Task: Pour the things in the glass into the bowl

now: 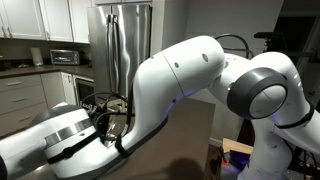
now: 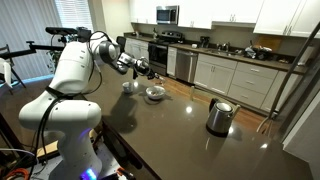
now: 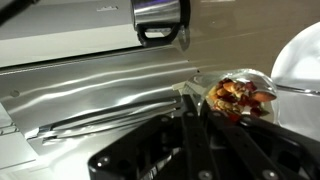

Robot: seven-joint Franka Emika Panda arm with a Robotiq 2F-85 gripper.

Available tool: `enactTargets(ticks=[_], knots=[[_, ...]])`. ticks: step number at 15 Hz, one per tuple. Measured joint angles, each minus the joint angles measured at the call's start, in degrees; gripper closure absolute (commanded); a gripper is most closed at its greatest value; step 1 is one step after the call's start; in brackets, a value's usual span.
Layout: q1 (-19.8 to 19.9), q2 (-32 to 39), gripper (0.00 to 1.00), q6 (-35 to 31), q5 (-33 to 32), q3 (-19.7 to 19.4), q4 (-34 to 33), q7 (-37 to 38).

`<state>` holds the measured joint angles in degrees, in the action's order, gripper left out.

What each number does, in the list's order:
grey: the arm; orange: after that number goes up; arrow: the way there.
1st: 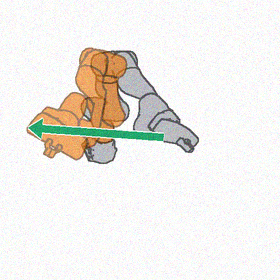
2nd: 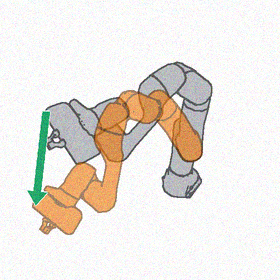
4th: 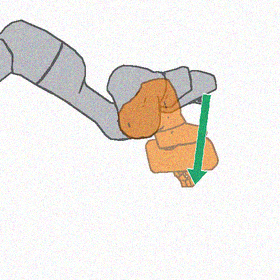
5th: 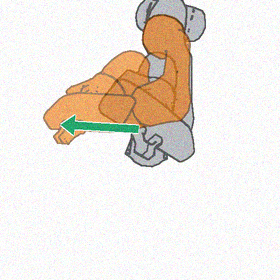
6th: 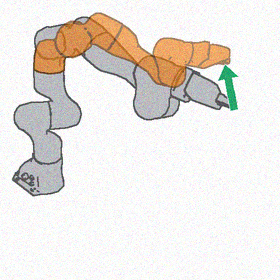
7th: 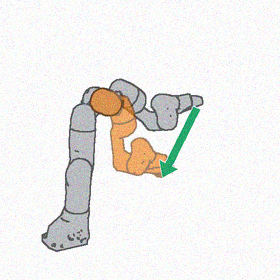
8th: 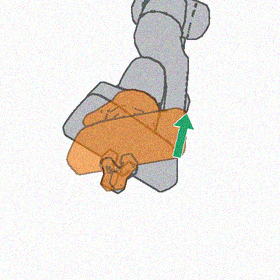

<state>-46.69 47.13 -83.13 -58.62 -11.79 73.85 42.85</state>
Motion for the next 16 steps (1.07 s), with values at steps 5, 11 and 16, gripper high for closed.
enactTargets(ticks=[5,11,16], knots=[[-0.2,0.0,0.96,2.1,-0.7,-0.6,0.0,0.4],[-2.3,0.3,0.96,5.7,-4.1,-2.0,0.0,1.7],[-4.3,1.5,0.96,7.6,-8.5,-3.1,0.0,3.3]])
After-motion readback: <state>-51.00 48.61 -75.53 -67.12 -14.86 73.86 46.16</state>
